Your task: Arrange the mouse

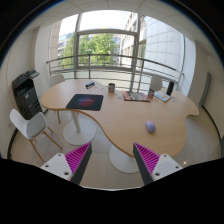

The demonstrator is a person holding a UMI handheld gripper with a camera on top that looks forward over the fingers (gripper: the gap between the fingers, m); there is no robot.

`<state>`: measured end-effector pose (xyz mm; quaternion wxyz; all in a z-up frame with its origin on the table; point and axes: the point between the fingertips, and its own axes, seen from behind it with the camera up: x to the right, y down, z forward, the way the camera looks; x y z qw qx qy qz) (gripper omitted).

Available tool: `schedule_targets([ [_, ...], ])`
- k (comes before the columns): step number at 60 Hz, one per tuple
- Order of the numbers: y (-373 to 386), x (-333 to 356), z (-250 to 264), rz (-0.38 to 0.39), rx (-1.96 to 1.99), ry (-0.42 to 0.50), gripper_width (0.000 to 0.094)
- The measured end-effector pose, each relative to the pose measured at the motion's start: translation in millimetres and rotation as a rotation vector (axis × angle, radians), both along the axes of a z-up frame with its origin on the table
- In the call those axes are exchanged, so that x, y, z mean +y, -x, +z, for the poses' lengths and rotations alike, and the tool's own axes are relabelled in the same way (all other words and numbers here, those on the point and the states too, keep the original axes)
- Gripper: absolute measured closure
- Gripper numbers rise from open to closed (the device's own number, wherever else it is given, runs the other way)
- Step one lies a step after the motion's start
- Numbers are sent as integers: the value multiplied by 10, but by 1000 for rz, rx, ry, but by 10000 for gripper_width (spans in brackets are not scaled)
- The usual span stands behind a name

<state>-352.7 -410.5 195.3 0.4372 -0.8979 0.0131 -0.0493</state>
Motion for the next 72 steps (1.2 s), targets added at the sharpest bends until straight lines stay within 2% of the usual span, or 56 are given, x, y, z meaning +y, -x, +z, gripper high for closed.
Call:
schedule_targets([
  [11,-317,-115,-286,-39,2,54,91],
  [27,-1515,64,-1021,-153,-21,123,90],
  [35,-2083,603,-1298,-171,-43,112,90],
  [50,-2735,1984,-1751,-136,-18,39,89],
  [58,-2932,2414,-2003,-132,1,56,91],
  [62,-2968,2492,-2096,-127,24,65,116],
  [66,-2957,2579,-2102,-120,74,52,186],
  [69,-2942,2576,-2124,-113,62,48,266],
  [71,-2915,2590,-2128,-96,63,45,363],
  [72,-2921,2590,-2126,-93,59,43,370],
])
